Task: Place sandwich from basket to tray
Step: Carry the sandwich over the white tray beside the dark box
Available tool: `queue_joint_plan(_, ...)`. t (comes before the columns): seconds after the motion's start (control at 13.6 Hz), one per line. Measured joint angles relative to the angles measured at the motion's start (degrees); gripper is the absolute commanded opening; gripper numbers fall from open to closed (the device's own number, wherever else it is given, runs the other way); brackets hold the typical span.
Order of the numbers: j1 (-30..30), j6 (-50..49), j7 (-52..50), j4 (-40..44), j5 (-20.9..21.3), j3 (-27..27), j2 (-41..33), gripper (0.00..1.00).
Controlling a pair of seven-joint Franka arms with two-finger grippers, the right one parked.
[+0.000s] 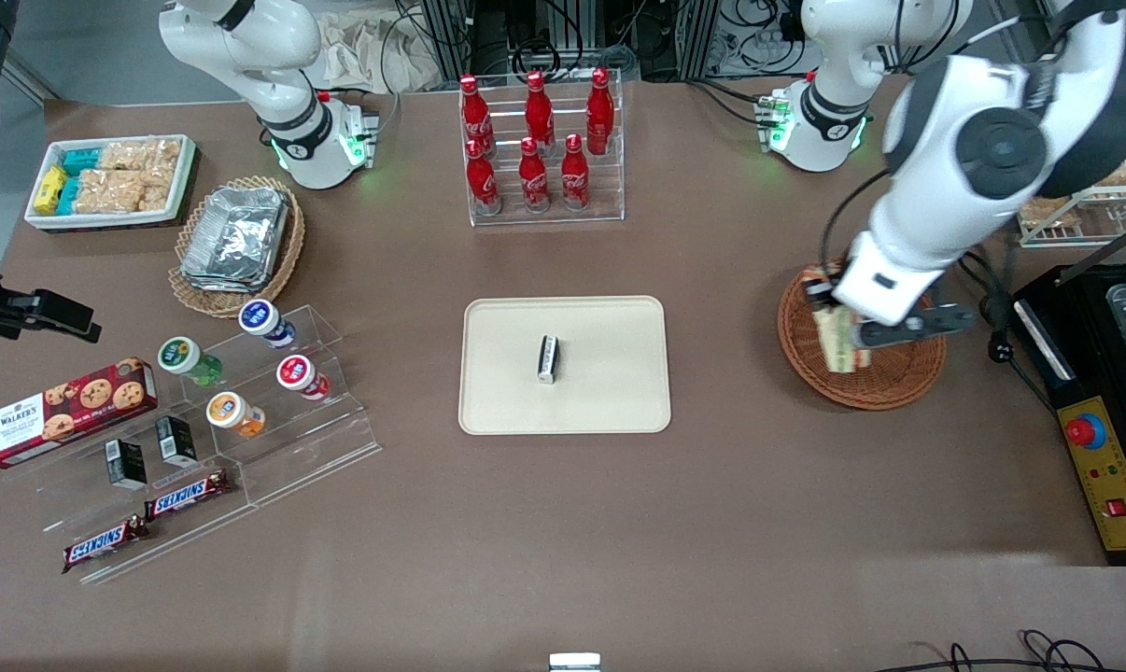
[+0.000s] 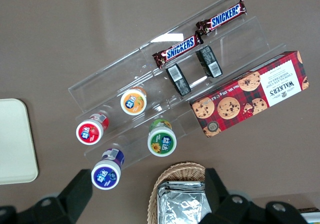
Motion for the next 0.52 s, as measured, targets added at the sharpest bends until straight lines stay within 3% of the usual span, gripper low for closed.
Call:
queue_joint_plan(0.22,-0.66,2.22,-0.97,2.34,-0.02,-4.86,5.08,0.06)
queue_joint_plan(0.52,-6.28,11.53,-2.42,2.37,0.02,-5.68,13.93,0.04)
